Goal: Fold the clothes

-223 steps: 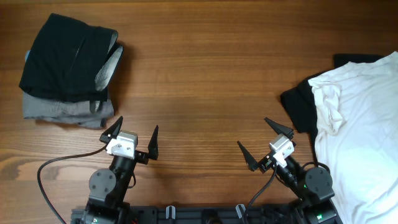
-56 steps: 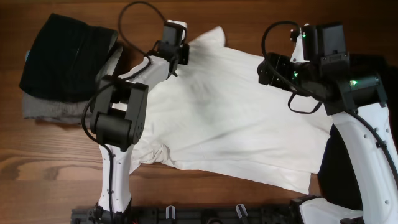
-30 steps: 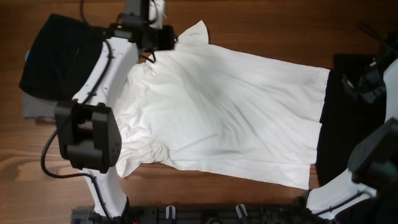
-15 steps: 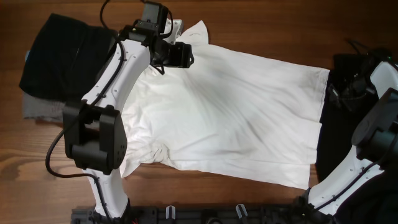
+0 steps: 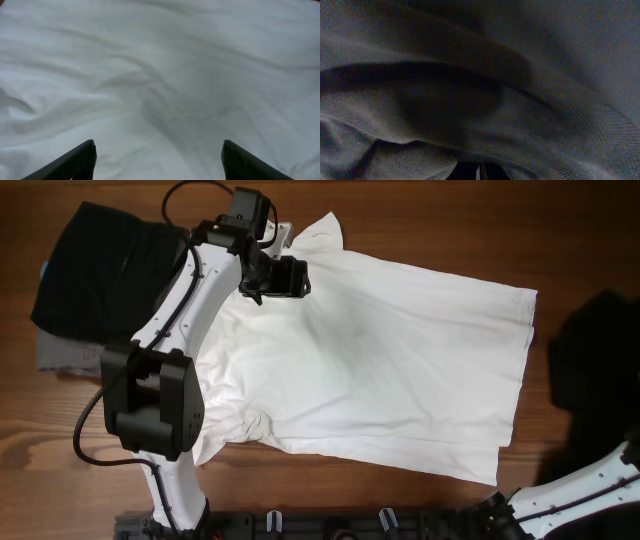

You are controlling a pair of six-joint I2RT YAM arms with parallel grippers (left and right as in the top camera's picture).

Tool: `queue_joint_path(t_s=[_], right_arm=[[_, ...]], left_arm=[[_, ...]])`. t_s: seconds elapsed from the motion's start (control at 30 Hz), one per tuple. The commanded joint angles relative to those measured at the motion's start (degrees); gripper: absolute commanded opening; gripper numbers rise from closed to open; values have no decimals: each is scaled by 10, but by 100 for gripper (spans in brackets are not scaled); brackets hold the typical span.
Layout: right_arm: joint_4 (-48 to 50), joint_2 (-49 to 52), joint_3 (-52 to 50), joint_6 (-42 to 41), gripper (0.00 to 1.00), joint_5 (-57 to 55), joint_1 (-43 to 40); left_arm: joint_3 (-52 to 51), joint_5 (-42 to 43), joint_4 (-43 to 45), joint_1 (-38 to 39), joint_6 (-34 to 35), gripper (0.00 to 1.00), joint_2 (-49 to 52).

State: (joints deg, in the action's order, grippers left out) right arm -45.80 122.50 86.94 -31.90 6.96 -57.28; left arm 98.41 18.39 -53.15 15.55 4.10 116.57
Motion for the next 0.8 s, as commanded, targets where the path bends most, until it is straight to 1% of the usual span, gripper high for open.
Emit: queue_joint_path(t_s=[0.0, 0.03, 0.13, 0.2, 0.27, 0.3, 0.33, 0.4, 0.43, 0.47, 0.57, 0.63, 0.77], right_arm=[[12, -18, 36, 72, 4, 96, 3], [19, -30, 39, 82, 4, 125, 8], [49, -80, 40, 120, 20, 244, 38], [58, -105, 40, 130, 29, 277, 59], [54, -148, 40, 160, 38, 304, 108], [47, -168, 40, 171, 42, 303, 136], [37, -186, 40, 177, 43, 301, 166], [-1, -219, 40, 184, 44, 299, 233], [-16, -226, 40, 184, 43, 299, 255], [-34, -232, 40, 186, 43, 299, 280], [-79, -236, 40, 203, 43, 299, 338], [-116, -236, 40, 223, 42, 297, 371], [-165, -236, 39, 234, 42, 269, 410]], left_arm=[[0, 9, 3, 1, -7, 82, 3], [0, 9, 3, 1, -7, 82, 3], [0, 9, -2, 1, -7, 82, 2], [0, 9, -3, 1, -7, 81, -1], [0, 9, 4, 1, -7, 82, -8], [0, 9, 17, 1, -7, 79, -10], [0, 6, 34, 1, -7, 63, -10], [0, -36, 86, 1, -7, 23, 4], [0, -46, 108, 1, -7, 12, 12], [0, -46, 130, 1, -7, 4, 23], [0, -49, 188, 1, -24, 4, 58], [0, -50, 230, 0, -24, 4, 86], [0, -50, 277, 0, -24, 4, 134]])
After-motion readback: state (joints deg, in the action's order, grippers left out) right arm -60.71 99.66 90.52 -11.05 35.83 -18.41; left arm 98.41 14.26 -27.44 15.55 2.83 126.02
